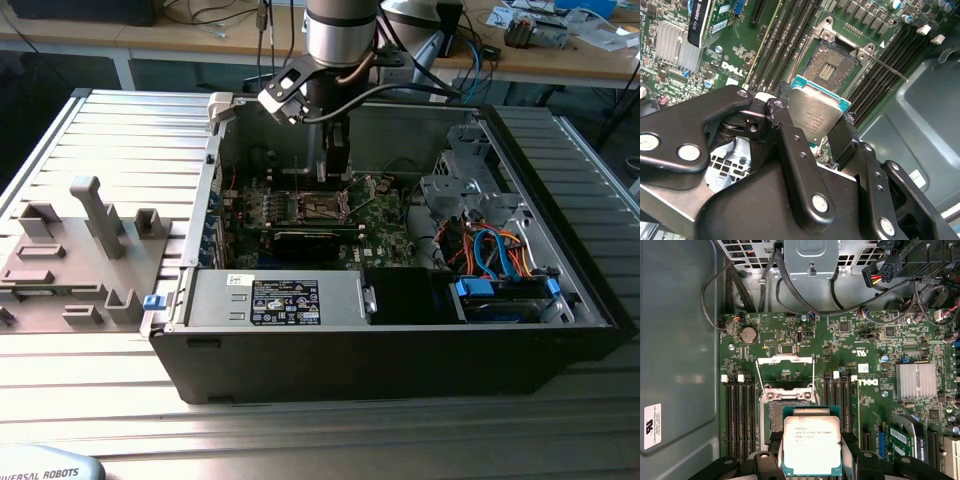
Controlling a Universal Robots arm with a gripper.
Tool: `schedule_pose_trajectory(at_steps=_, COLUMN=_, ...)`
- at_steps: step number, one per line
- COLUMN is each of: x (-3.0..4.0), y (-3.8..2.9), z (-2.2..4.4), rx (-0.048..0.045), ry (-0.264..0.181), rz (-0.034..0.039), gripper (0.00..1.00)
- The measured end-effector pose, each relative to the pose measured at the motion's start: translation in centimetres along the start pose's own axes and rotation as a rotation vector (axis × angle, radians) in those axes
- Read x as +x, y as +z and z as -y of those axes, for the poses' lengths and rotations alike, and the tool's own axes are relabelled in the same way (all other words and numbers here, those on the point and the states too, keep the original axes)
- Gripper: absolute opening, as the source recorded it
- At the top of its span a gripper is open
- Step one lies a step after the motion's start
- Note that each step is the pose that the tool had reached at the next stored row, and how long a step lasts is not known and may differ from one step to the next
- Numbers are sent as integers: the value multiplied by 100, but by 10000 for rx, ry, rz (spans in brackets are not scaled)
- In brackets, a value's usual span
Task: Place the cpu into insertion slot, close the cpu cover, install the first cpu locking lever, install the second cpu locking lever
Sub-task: 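Place the cpu into insertion slot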
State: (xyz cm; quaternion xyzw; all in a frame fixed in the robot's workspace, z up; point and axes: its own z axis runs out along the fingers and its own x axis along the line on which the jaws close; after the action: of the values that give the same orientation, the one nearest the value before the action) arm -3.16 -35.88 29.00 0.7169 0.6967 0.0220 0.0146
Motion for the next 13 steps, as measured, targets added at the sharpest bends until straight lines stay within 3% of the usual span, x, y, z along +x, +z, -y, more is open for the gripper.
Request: schedule_pose_trajectory(at_steps=13, x=0, y=23, z=1, rx=0, ry=0, rz=0, gripper=54)
